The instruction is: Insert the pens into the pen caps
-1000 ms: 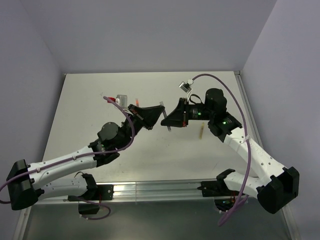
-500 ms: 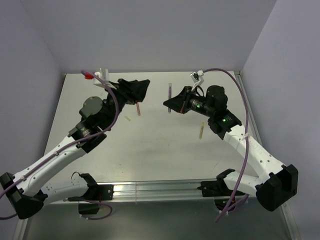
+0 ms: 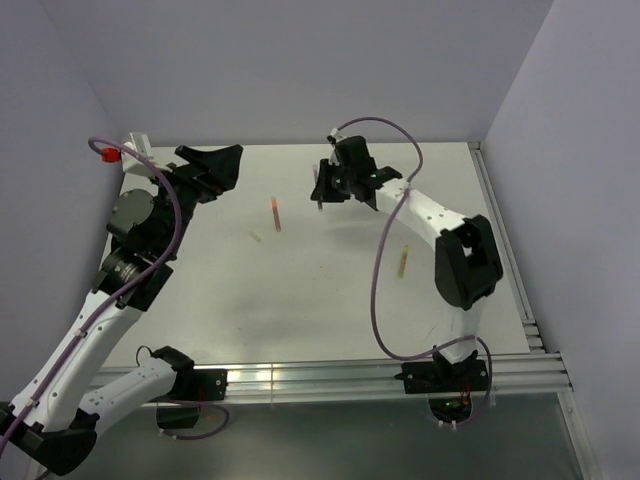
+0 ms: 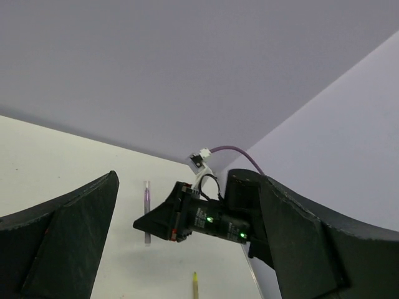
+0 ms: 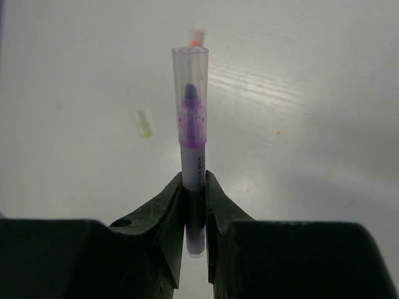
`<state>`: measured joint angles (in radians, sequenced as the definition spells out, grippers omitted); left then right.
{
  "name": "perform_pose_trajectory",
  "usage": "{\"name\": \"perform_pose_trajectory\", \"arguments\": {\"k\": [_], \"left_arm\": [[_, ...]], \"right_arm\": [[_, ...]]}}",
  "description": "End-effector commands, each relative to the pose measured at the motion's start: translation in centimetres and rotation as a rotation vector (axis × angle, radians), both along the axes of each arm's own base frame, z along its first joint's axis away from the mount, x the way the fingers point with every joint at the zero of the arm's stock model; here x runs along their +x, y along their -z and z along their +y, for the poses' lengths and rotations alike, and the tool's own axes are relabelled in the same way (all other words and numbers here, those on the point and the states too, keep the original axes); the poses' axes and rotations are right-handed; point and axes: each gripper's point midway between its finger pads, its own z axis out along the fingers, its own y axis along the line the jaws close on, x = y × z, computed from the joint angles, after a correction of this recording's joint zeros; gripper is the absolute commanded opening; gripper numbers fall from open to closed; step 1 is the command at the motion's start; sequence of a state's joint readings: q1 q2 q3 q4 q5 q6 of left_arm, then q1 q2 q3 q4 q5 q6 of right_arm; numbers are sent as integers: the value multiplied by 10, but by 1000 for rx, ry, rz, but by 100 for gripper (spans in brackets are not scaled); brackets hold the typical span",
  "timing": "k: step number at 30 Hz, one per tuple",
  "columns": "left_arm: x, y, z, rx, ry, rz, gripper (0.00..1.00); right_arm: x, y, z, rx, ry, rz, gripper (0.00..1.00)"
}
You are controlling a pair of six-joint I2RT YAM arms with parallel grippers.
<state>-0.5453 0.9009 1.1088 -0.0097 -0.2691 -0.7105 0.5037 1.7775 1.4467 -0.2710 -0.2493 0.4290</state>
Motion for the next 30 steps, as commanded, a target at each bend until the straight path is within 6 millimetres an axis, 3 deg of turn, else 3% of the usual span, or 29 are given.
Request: {"name": "perform_pose_trajectory", "arguments": {"k": [1,5,6,8,9,16,21,25,30], "left_arm": [[-3,10,1,0,56,27,98],[2,24,9,23,22,69,92],[3,27,9,30,21,77,91],[2,32,9,44,28,94,89],[2,33,9,50,32,97,88],[0,47,6,74,57,124,87],[0,51,2,92,74,129,87],[1,56,0,105,86,136,86],[2,63,-2,113,100,147,86]], "right_arm": [[28,9,3,-123,10,-14,0],[49,40,19,-206,-8,32,0],[47,67,20,-257,-19,88,0],[58,71,24,-290,-3,78,0],[57,88,24,-317,-3,112,0],[61,113,21,-382,28,144,0],[57,130,24,-398,24,169,7],[55,137,24,-403,25,183,19],[57,144,25,-403,30,193,25]]}}
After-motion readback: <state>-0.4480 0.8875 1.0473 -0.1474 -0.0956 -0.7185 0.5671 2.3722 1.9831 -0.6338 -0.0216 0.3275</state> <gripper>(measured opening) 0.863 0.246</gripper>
